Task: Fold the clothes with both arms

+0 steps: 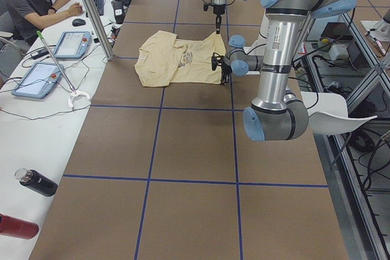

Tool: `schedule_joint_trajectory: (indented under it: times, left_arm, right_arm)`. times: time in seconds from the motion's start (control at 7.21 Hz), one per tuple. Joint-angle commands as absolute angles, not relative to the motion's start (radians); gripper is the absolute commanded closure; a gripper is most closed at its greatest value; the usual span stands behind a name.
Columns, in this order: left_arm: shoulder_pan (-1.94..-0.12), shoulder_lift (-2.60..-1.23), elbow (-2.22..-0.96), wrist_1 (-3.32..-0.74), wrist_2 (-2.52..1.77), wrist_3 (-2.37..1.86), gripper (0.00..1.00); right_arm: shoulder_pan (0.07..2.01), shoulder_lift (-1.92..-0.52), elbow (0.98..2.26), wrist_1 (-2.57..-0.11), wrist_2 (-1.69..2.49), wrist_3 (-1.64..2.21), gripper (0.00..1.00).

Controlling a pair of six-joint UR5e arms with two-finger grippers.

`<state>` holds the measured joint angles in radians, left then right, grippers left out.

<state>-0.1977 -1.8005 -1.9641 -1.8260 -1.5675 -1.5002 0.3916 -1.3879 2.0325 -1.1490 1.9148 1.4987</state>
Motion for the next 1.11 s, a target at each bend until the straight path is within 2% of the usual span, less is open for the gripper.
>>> schedule_joint_trajectory:
  times: [0.0,0.14,0.56,0.97]
  left_arm:
    - [-0.187,-1.802,-1.967,-1.825,-1.568,-1.500,0.93]
    - [-0.187,-1.802,-1.979,-1.818,-1.569,-1.499,1.00]
    - [-0.192,-1.802,-2.115,-1.704,-1.580,-1.488,1.00]
    - [-0.204,-1.795,-2.160,-1.619,-1.608,-1.373,1.00]
  right_arm:
    - [0.394,-1.390,2.031,-1.149,1.916,1.497,1.00]
    - [0.397,-1.390,2.033,-1.149,1.916,1.497,1.00]
    - [0.422,-1.391,2.034,-1.158,1.966,1.499,1.00]
    - [0.423,-1.407,2.049,-1.155,1.968,1.511,1.00]
